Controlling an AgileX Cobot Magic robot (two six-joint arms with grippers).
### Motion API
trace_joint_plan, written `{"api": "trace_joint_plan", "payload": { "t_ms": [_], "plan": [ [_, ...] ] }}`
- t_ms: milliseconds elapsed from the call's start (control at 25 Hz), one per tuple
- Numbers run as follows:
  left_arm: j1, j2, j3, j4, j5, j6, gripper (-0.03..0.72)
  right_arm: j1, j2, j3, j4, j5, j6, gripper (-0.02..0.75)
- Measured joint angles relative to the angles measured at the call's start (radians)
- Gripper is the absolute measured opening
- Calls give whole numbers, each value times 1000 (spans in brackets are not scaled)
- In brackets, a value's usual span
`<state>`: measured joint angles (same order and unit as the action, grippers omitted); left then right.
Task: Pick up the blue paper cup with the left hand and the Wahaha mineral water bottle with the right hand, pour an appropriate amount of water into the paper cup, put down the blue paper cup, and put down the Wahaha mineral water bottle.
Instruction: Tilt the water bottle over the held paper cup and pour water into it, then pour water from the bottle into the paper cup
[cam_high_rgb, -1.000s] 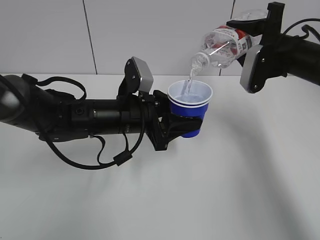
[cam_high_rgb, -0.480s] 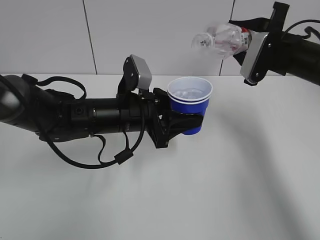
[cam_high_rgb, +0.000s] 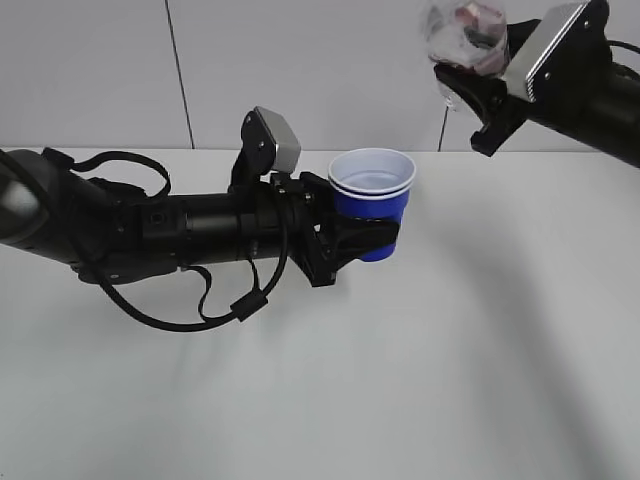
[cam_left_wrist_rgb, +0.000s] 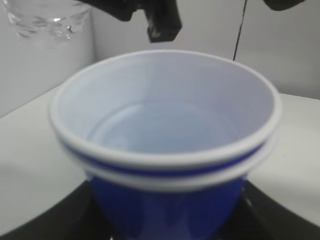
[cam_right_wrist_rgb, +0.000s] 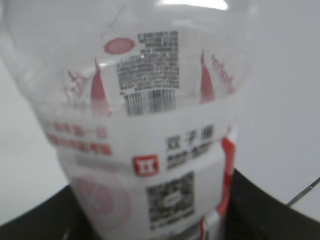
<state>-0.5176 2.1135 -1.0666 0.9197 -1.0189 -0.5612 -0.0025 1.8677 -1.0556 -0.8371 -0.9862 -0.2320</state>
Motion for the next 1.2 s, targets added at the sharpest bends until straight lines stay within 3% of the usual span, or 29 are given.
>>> {"api": "trace_joint_plan", "payload": {
  "t_ms": [440,720,1200],
  "plan": [
    [156,2,0,-46,15,20,423,0,0,0,67,-12,465,380],
    [240,2,0,-46,23,20,423,0,0,0,84,99,550,396],
    [310,-5,0,-5,79,20,423,0,-49,98,142,152,560,399]
  ]
}}
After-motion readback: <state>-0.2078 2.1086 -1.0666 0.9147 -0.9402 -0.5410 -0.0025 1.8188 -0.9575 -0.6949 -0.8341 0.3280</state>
